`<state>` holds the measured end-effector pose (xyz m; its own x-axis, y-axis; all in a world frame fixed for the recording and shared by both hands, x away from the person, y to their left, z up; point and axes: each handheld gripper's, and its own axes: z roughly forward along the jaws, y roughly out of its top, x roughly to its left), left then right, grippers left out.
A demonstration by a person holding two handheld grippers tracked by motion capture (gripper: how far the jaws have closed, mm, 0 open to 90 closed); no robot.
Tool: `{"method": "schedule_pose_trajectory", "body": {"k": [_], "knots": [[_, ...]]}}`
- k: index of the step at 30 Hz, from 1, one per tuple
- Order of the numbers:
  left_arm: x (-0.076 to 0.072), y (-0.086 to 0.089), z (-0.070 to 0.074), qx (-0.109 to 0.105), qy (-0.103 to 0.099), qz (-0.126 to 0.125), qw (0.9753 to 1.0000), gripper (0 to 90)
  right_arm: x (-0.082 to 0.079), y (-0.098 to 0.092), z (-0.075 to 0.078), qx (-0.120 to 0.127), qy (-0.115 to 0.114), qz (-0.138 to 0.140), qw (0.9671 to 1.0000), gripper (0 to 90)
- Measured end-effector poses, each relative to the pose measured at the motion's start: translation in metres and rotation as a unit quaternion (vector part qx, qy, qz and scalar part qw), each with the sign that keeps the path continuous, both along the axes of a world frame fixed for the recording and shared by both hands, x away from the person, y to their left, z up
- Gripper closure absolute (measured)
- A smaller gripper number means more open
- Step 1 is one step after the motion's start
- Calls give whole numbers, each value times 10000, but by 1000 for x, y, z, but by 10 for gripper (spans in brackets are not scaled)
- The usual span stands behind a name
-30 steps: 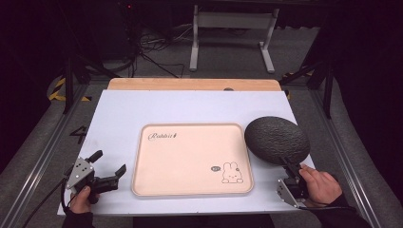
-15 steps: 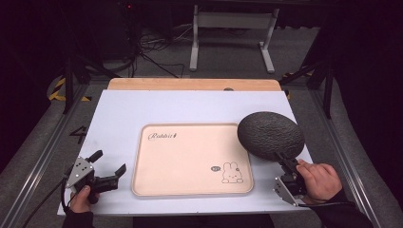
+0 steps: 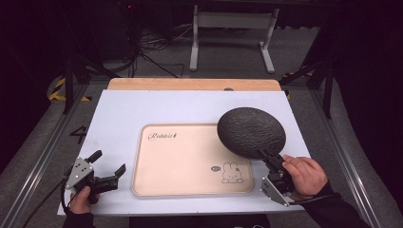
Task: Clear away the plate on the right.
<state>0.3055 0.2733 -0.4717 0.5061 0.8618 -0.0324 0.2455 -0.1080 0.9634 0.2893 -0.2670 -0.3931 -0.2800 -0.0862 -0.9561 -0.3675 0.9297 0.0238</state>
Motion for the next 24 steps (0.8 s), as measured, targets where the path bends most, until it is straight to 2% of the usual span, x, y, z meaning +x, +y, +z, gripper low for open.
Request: {"method": "schedule_pose_trajectory", "body": {"k": [5, 9, 11, 13, 15, 24], "knots": [[0, -1, 0, 30, 2, 1, 10000, 2, 5, 19, 2, -124, -183, 274, 9994, 812], [0, 0, 0, 9, 2, 7, 10000, 2, 9, 32, 2, -88, -69, 387, 9992, 812], [0, 0, 0, 17, 21, -9, 10000, 2, 10, 42, 2, -188, -75, 499, 9985, 811], [0, 0, 0, 9, 37, -3, 10000, 2, 12, 48, 2, -186, -38, 561, 9982, 809], [0, 0, 0, 6, 38, -4, 10000, 2, 13, 60, 3, -146, -39, 659, 9977, 806], [2, 0, 0, 19, 85, -49, 10000, 2, 18, 88, 6, -18, -30, 922, 9957, 778]]}}
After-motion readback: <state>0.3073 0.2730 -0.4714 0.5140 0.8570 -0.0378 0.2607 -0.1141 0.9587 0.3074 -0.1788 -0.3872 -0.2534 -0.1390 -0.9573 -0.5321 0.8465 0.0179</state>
